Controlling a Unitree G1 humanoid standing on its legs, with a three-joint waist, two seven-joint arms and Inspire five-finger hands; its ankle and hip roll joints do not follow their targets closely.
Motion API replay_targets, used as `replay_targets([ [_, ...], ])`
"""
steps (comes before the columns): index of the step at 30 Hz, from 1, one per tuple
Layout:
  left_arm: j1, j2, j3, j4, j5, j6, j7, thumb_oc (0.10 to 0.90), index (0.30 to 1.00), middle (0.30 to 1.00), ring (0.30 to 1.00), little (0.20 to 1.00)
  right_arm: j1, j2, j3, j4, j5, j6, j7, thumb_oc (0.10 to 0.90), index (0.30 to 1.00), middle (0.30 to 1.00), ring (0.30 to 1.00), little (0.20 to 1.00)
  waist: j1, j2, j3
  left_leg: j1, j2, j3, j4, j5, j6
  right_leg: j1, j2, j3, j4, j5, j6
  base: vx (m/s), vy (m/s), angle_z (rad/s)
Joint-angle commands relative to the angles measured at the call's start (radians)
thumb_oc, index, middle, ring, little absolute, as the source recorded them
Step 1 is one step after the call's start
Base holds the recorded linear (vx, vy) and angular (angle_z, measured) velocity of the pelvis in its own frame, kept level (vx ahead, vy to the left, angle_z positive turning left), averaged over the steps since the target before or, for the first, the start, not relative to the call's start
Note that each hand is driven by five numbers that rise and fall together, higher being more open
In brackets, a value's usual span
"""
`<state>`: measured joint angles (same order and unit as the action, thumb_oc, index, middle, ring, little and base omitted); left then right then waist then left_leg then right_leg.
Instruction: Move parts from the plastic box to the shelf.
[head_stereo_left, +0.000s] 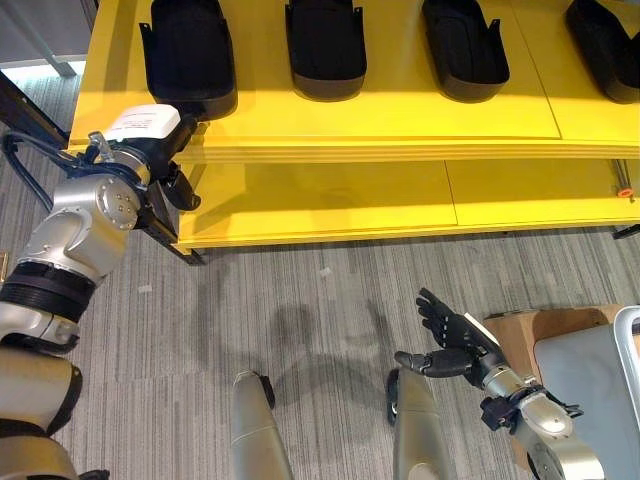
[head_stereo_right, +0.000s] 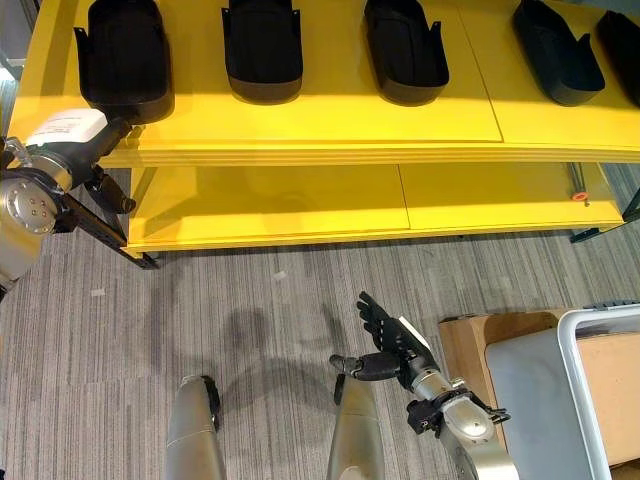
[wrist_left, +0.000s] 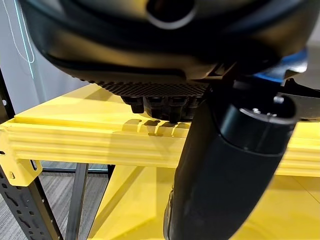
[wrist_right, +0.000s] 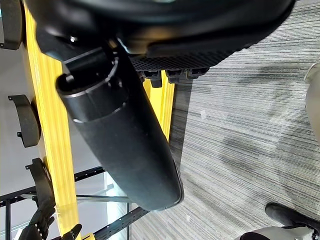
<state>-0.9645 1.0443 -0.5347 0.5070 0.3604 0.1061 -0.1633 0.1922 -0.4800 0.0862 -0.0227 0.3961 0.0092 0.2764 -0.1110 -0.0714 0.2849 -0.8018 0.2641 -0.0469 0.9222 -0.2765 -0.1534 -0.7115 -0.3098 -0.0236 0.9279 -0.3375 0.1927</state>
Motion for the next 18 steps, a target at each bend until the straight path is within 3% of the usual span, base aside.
replay_targets([
  [1,-0.158,0.103,0.075,0.016,0.023,-0.016,0.090,0.900,1.000,1.000,1.000,1.000,-0.010,-0.067,-0.014,-0.037,0.046,-0.097,0.000,0.900,1.000,1.000,1.000,1.000,0.002,0.032,-0.079,0.025,-0.008,-0.006,-0.020,-0.022,0.074,0.061,0.019,0.004,-0.028,-0.014,-0.083,0.00,0.000,0.00],
  [18,-0.171,0.130,0.084,0.001,0.031,-0.013,0.096,0.900,1.000,1.000,1.000,1.000,-0.001,-0.067,-0.017,-0.037,0.054,-0.095,0.007,0.900,1.000,1.000,1.000,1.000,0.004,0.032,-0.079,0.022,-0.009,-0.003,-0.015,-0.026,0.076,0.056,0.018,0.005,-0.024,-0.014,-0.083,0.00,0.001,0.00],
])
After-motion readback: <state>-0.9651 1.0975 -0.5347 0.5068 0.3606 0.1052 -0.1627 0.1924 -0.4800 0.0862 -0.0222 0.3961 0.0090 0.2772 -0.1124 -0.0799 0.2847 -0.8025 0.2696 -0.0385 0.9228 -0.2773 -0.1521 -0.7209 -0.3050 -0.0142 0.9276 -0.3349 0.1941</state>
